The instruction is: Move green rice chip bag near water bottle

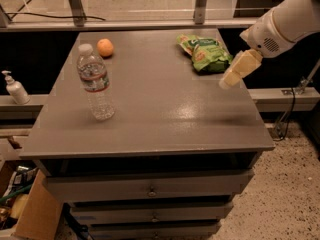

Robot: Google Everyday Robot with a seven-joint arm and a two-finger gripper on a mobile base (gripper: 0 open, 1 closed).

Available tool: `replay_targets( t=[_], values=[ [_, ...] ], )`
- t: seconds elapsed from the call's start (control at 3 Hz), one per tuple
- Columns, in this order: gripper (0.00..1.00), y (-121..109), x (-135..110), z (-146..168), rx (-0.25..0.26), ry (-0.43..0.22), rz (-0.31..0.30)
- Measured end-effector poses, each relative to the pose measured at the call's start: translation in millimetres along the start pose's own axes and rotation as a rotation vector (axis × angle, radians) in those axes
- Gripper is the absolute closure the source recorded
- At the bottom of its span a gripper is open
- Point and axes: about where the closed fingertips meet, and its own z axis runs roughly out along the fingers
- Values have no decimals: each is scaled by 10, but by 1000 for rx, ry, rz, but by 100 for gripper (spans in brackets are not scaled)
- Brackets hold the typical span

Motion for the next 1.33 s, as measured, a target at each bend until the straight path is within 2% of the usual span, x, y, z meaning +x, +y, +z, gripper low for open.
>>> replay_targets(
  t=[0.67,1.0,1.33],
  values=[
    [0,-180,12,124,20,-69,53],
    [0,-642,5,455,43,-144,122],
    [0,-1009,-8,732,62,-180,167]
  ],
)
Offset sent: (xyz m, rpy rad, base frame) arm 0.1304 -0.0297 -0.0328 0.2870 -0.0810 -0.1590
